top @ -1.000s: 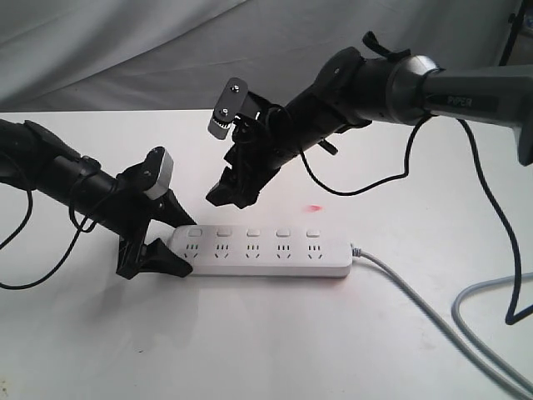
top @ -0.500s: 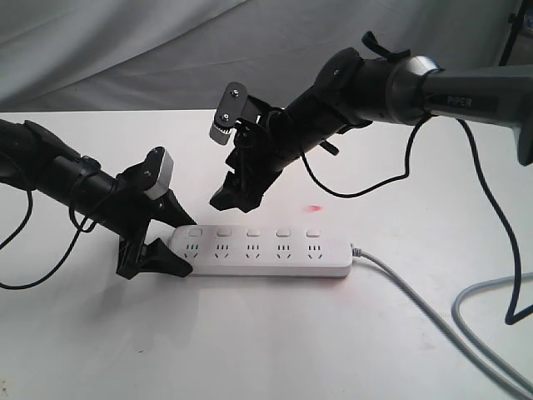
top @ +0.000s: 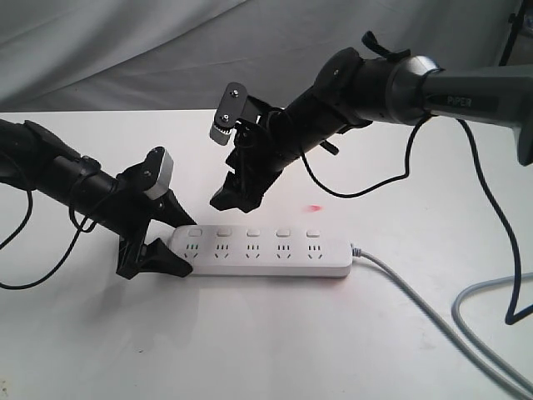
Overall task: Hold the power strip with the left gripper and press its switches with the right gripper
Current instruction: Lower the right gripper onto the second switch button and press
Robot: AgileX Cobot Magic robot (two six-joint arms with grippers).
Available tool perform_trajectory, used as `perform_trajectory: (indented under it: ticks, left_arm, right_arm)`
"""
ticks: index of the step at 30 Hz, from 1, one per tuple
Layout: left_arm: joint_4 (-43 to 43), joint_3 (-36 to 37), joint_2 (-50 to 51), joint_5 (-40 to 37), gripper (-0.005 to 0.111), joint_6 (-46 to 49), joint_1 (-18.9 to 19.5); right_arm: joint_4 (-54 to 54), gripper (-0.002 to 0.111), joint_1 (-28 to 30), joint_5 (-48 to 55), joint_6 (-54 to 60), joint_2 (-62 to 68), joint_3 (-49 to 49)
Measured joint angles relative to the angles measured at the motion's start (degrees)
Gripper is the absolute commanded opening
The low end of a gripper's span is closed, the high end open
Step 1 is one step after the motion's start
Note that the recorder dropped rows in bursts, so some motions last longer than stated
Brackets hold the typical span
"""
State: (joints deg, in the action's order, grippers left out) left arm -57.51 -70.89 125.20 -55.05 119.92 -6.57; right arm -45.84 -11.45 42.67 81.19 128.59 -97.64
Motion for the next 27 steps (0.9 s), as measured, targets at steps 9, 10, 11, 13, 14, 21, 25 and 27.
perform_trajectory:
  ticks: [9, 10, 11, 13, 14, 21, 25, 27]
  left_arm:
    - [0.0, 0.0, 0.0, 0.0, 0.039, 0.0, 0.0]
    - [0.0, 0.0, 0.0, 0.0, 0.039, 0.0, 0.0]
    - [0.0, 0.0, 0.0, 0.0, 0.039, 0.0, 0.0]
    - [0.0, 0.0, 0.0, 0.0, 0.039, 0.0, 0.0]
    - [0.0, 0.0, 0.0, 0.0, 0.039, 0.0, 0.0]
    - [0.0, 0.0, 0.0, 0.0, 0.039, 0.0, 0.0]
    - [0.0, 0.0, 0.0, 0.0, 0.039, 0.0, 0.0]
    - [0.0, 0.0, 0.0, 0.0, 0.039, 0.0, 0.0]
  right_arm:
    - [0.2, 0.073, 0.0, -1.0, 0.4, 0.0, 2.1]
    - [0.2, 0.073, 0.0, -1.2, 0.6, 0.0, 2.4]
    - [0.2, 0.073, 0.0, -1.4, 0.5, 0.0, 2.6]
    - [0.2, 0.073, 0.0, -1.6, 0.9, 0.0, 2.7]
    - [0.2, 0.073, 0.0, -1.7, 0.9, 0.0, 2.7]
    - [0.2, 0.073, 0.0, -2.2, 1.1, 0.3, 2.7]
    - [0.2, 0.073, -0.5, -2.5, 1.3, 2.0, 2.7]
    - [0.2, 0.073, -0.6, -2.5, 1.3, 2.5, 2.7]
